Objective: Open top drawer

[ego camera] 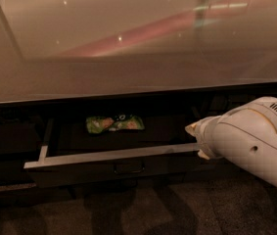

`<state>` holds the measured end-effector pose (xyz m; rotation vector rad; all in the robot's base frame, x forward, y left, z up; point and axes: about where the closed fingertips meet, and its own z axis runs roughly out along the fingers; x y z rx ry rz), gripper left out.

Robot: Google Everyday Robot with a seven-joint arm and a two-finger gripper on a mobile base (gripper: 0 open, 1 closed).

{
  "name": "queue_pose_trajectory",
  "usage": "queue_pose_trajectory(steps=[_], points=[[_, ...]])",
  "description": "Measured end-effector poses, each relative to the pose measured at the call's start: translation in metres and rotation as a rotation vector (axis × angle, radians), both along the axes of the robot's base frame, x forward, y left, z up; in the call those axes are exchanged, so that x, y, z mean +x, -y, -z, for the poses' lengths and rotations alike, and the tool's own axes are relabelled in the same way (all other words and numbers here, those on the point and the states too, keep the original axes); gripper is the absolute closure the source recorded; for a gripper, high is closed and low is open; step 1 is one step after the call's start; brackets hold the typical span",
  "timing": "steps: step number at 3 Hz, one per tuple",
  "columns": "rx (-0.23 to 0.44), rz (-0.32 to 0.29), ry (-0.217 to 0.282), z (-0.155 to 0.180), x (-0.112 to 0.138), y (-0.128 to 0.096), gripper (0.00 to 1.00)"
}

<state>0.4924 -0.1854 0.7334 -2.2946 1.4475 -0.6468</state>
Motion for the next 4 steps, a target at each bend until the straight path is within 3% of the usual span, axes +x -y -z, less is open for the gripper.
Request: queue_pose_trajectory(steps=[2, 3, 4], points=[[0.0, 0.0, 0.0, 0.0, 0.0, 0.0, 0.89], [0.024, -0.013, -0.007, -0.002, 0.0, 0.0, 1.0], [0.148, 0.017, -0.029, 0.001, 0.011, 0.019, 1.0]])
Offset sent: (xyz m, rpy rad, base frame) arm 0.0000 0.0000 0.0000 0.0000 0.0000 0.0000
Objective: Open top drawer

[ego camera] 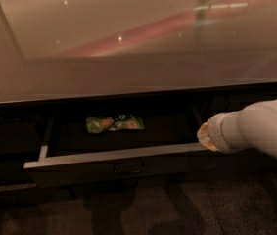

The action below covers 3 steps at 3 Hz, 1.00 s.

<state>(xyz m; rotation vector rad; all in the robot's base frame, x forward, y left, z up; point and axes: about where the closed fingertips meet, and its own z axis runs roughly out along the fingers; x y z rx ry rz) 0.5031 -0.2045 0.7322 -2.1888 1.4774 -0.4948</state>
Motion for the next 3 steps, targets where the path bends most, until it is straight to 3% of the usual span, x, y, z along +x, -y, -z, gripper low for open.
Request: queue_pose_trajectory(steps=[1, 2, 3], points=[[0.164, -0.025, -0.053, 0.0036, 0.0028, 0.001, 1.0], [0.22, -0.069, -0.055, -0.0011, 0.0027, -0.009, 1.0], [0.22, -0.069, -0.055, -0.0009, 0.0027, -0.0089, 1.0]])
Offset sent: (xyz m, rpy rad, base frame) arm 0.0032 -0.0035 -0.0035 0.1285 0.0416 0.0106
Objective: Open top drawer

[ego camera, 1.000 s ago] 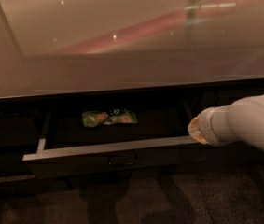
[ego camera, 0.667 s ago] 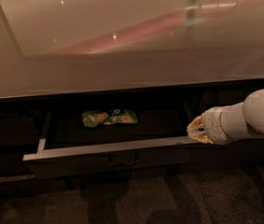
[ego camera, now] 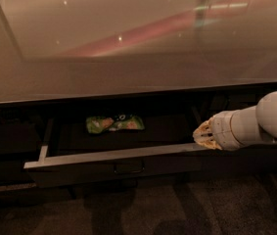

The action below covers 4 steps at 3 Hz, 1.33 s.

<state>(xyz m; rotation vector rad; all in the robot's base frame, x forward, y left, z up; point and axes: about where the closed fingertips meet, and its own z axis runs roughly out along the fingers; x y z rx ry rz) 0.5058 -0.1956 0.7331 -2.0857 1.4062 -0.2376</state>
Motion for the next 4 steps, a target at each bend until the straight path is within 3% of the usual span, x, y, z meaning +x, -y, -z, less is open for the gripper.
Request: queue_pose_trajectory(steps=[2, 4], points=[[0.026, 0.037, -0.147, 0.061, 0.029, 0.023, 1.0], [0.019, 0.027, -0.154, 0.064, 0.03, 0.018, 1.0]])
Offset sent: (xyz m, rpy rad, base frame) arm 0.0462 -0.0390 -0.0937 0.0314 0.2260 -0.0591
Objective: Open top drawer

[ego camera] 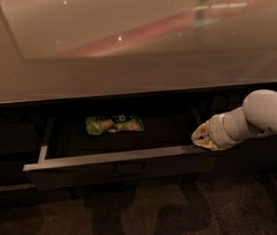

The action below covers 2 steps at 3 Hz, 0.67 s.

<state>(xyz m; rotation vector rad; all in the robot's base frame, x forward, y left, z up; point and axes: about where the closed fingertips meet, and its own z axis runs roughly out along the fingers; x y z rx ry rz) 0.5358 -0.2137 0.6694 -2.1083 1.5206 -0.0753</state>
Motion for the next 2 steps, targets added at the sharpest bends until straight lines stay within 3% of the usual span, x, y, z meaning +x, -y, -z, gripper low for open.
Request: queue_pose_trajectory(steps=[2], points=[[-0.039, -0.128, -0.009, 0.01, -0.007, -0.061, 1.0]])
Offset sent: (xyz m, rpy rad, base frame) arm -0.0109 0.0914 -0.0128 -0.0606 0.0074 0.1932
